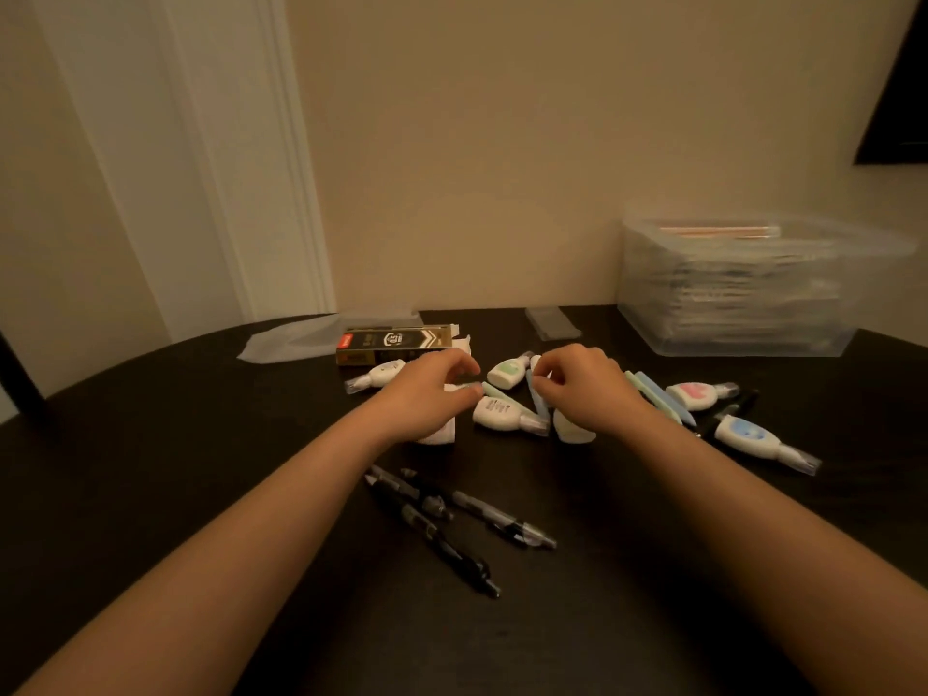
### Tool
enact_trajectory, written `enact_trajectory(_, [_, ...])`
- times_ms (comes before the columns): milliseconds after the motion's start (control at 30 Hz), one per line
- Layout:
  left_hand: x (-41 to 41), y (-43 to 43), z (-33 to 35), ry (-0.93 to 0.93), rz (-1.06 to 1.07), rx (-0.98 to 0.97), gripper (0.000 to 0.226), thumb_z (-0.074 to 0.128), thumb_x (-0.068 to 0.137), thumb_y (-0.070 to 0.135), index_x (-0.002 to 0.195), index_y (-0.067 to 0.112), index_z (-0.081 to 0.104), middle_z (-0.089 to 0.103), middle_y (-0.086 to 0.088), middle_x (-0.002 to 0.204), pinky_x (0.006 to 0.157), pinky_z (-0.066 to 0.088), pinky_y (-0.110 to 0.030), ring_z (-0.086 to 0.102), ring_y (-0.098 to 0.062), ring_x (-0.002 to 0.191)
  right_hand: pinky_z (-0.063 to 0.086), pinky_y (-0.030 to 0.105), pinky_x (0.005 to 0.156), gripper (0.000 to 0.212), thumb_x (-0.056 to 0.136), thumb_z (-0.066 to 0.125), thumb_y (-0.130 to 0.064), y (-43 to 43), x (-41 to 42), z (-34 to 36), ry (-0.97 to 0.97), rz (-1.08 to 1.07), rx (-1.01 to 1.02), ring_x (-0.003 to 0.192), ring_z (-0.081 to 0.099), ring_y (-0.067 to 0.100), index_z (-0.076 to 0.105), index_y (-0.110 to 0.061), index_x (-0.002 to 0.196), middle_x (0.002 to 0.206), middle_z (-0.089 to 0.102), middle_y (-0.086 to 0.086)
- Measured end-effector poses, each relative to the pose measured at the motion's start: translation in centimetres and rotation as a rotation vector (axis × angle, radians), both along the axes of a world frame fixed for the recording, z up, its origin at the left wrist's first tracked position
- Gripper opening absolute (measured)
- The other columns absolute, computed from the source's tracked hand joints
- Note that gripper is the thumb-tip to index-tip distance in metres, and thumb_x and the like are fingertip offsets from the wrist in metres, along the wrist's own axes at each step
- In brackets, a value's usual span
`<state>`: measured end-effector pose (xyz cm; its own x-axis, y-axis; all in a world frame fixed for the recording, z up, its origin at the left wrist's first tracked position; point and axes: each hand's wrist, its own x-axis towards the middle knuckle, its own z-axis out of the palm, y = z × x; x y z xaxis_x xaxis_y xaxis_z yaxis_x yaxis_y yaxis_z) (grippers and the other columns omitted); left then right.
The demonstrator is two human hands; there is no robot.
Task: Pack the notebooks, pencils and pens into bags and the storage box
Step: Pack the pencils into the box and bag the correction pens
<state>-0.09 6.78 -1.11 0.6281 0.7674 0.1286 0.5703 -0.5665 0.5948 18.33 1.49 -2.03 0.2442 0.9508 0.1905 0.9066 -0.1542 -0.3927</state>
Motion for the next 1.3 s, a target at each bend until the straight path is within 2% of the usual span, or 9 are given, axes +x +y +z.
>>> enact_trajectory(200, [4.3, 3.2, 1.1, -0.088, -0.001, -0.047, 0.029, 0.052, 0.095, 0.023, 0.123, 0.016, 0.056, 0.057, -0.001, 0.124, 0.091, 0.040, -0.025, 0.051, -0.013, 0.116, 0.053, 0.039, 0.086, 0.016, 0.091, 0.058, -0.023, 3.9, 5.6, 0.1, -0.019, -0.095, -0.035, 0.097, 0.060, 0.019, 0.064, -0.021, 0.105, 0.105, 0.064, 0.003])
enact_trajectory(467, [8.9, 8.0, -0.2, -0.075, 0.025, -0.069, 0.030, 0.054, 0.093, 0.025, 0.122, 0.016, 0.056, 0.056, -0.002, 0.127, 0.098, 0.041, -0.030, 0.050, -0.015, 0.119, 0.038, 0.040, 0.105, 0.058, 0.091, 0.060, -0.031, 11.7, 11.3, -1.7, -0.302, -0.037, -0.115, 0.134, 0.031, 0.025, 0.037, -0.026, 0.144, 0.147, 0.038, 0.002])
enact_trajectory(600, [9.4, 9.6, -0.2, -0.089, 0.028, -0.060, 0.030, 0.053, 0.094, 0.026, 0.122, 0.018, 0.055, 0.055, -0.001, 0.127, 0.098, 0.040, -0.028, 0.049, -0.014, 0.119, 0.050, 0.039, 0.086, 0.028, 0.097, 0.047, -0.032, 13.6, 12.2, -3.1, -0.398, 0.009, -0.079, 0.114, 0.048, 0.022, 0.057, -0.025, 0.123, 0.120, 0.058, 0.004])
enact_trajectory(700, [9.1, 10.1, -0.2, -0.085, 0.030, -0.024, 0.033, 0.053, 0.094, 0.028, 0.126, 0.020, 0.052, 0.052, 0.001, 0.131, 0.094, 0.037, -0.024, 0.047, -0.013, 0.121, 0.050, 0.032, 0.074, 0.029, 0.100, 0.041, -0.034, 13.6, 12.2, -2.9, -0.388, -0.041, 0.116, 0.094, 0.058, 0.018, 0.065, -0.020, 0.109, 0.101, 0.065, 0.002])
enact_trajectory(767, [8.8, 10.0, 0.1, -0.098, 0.018, -0.004, 0.041, 0.056, 0.092, 0.028, 0.132, 0.023, 0.045, 0.046, 0.000, 0.137, 0.094, 0.035, -0.024, 0.042, -0.013, 0.126, 0.047, 0.031, 0.067, 0.029, 0.100, 0.043, -0.032, 13.3, 11.8, -1.7, -0.174, -0.101, 0.300, 0.082, 0.062, 0.018, 0.068, -0.017, 0.101, 0.090, 0.068, 0.002])
enact_trajectory(867, [8.3, 9.2, 1.1, -0.119, 0.014, 0.029, 0.064, 0.062, 0.088, 0.028, 0.142, 0.027, 0.029, 0.035, 0.000, 0.146, 0.107, 0.033, -0.034, 0.032, -0.016, 0.135, 0.055, 0.032, 0.064, 0.026, 0.098, 0.048, -0.025, 12.5, 10.3, 0.6, 0.354, -0.092, 0.535, 0.083, 0.066, 0.017, 0.070, -0.013, 0.100, 0.088, 0.070, 0.002])
enact_trajectory(967, [7.4, 7.5, 2.4, -0.097, 0.027, 0.202, 0.083, 0.066, 0.083, 0.037, 0.147, 0.031, 0.014, 0.022, 0.004, 0.153, 0.114, 0.024, -0.044, 0.021, -0.016, 0.140, 0.054, 0.020, 0.056, 0.023, 0.100, 0.045, -0.022, 9.9, 7.5, 2.9, 0.816, -0.026, 0.524, 0.083, 0.068, 0.012, 0.066, -0.013, 0.102, 0.091, 0.070, 0.003])
enact_trajectory(1167, [5.2, 2.7, 2.9, -0.111, 0.011, 0.527, 0.098, 0.064, 0.077, 0.055, 0.146, 0.039, -0.004, 0.008, 0.011, 0.155, 0.114, 0.012, -0.036, 0.011, -0.009, 0.141, 0.054, 0.022, 0.061, 0.029, 0.101, 0.041, -0.021, 2.9, 2.6, 5.0, 1.185, 0.161, 0.324, 0.086, 0.072, 0.017, 0.064, -0.005, 0.106, 0.093, 0.074, 0.008])
enact_trajectory(1300, [3.4, -0.1, 2.1, -0.084, -0.063, 0.650, 0.091, 0.062, 0.079, 0.054, 0.142, 0.047, -0.003, 0.027, 0.012, 0.146, 0.106, 0.031, -0.031, 0.032, -0.006, 0.131, 0.054, 0.022, 0.063, 0.031, 0.101, 0.040, -0.022, 0.2, 0.2, 4.5, 1.333, 0.290, 0.136, 0.089, 0.071, 0.019, 0.064, -0.003, 0.110, 0.096, 0.074, 0.011])
